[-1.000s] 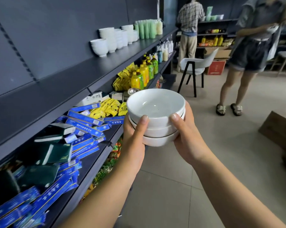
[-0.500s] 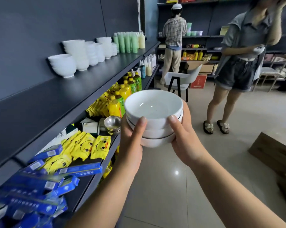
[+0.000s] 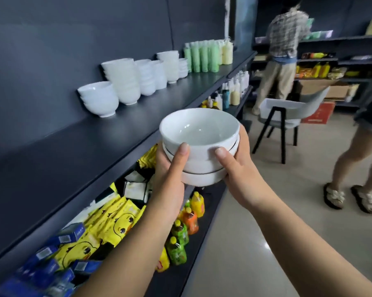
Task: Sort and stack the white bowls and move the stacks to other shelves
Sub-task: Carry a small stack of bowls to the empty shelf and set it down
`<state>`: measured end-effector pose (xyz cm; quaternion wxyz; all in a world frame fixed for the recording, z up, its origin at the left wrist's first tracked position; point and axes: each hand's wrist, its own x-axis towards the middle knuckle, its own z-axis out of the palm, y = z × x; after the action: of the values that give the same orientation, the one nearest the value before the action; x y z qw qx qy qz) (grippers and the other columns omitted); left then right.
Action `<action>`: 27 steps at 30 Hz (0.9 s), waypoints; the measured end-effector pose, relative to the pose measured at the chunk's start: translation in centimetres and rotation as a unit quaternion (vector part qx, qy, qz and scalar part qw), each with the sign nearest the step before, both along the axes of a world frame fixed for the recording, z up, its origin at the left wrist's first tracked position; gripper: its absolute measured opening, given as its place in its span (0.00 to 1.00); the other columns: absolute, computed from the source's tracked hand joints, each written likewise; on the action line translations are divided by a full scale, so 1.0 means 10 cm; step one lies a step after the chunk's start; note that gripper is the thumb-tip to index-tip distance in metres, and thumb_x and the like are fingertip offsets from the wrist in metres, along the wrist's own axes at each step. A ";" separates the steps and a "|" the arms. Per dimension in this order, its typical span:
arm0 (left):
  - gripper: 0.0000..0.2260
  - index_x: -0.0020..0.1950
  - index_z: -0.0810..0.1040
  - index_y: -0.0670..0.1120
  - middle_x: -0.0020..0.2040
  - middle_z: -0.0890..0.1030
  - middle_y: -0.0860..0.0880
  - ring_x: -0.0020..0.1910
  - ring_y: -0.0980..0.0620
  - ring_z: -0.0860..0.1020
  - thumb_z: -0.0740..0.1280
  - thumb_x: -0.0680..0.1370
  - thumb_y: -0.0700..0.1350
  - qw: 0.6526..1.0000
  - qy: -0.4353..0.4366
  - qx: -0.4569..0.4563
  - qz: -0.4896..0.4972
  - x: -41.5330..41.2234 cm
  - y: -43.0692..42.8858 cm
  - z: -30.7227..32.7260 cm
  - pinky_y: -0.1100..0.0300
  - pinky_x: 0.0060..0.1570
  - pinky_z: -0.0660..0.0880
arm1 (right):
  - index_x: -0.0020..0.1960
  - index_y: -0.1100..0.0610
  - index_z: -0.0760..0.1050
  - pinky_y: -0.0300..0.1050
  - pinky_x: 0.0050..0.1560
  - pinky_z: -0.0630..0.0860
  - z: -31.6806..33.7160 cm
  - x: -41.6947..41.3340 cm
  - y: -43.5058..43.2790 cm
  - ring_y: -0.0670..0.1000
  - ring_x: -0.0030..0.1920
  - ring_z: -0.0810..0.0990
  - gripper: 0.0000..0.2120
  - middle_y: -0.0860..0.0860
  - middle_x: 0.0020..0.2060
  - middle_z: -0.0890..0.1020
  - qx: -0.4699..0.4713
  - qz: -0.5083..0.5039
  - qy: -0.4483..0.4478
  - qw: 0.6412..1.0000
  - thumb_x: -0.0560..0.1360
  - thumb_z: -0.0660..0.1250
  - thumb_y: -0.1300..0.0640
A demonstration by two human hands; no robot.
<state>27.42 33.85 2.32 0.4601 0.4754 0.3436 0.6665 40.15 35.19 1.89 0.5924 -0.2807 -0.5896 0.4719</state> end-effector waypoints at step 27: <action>0.49 0.71 0.61 0.48 0.67 0.73 0.48 0.65 0.50 0.72 0.68 0.57 0.73 0.925 0.076 -0.062 0.367 -1.99 1.83 0.07 0.46 0.67 0.66 | 0.68 0.46 0.53 0.24 0.53 0.69 0.21 -2.29 2.84 0.30 0.57 0.71 0.40 0.40 0.61 0.70 0.039 0.408 -0.107 0.906 0.63 0.71 0.54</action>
<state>7.53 52.19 3.04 0.1844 0.3357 0.5687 0.7280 17.24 63.63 3.98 0.2917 -0.0417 -0.7305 0.6161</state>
